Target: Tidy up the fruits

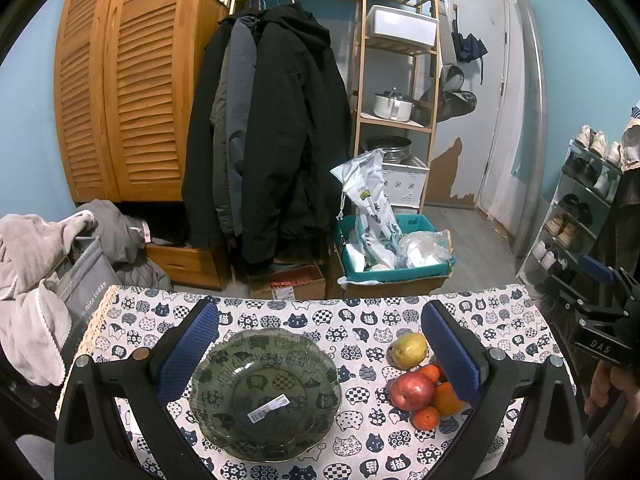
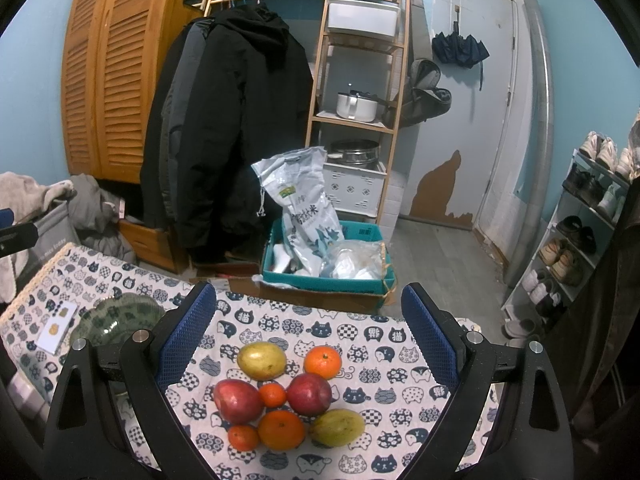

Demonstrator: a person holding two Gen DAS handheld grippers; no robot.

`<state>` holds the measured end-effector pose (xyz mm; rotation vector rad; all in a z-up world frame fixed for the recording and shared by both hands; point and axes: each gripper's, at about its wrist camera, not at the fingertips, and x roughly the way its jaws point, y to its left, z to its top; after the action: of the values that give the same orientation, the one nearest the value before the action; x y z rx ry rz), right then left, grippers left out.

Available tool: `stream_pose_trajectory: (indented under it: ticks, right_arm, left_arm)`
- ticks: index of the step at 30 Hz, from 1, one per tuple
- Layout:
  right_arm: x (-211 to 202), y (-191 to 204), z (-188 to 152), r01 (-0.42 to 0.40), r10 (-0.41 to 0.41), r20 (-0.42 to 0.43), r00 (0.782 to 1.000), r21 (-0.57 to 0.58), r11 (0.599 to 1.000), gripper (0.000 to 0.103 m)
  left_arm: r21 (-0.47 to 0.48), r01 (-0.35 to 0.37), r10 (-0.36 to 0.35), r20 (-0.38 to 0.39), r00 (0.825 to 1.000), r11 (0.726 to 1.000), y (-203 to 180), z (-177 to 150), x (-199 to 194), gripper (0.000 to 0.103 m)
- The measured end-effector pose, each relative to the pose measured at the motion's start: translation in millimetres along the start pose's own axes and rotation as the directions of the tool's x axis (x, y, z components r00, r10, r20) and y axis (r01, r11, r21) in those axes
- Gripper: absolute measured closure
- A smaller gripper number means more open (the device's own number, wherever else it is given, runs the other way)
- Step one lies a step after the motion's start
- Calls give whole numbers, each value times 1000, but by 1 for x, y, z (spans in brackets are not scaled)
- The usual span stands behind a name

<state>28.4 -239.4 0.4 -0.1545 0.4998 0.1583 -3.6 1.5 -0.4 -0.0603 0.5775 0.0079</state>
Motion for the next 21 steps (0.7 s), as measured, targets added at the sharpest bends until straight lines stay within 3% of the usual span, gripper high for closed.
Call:
stream_pose_trajectory:
  ticks: [21]
  right_arm:
    - [0, 0, 0, 3, -3, 0, 1000, 3, 1000, 11]
  left_arm:
    - [-1, 3, -3, 3, 1000, 1000, -1, 0, -1, 1]
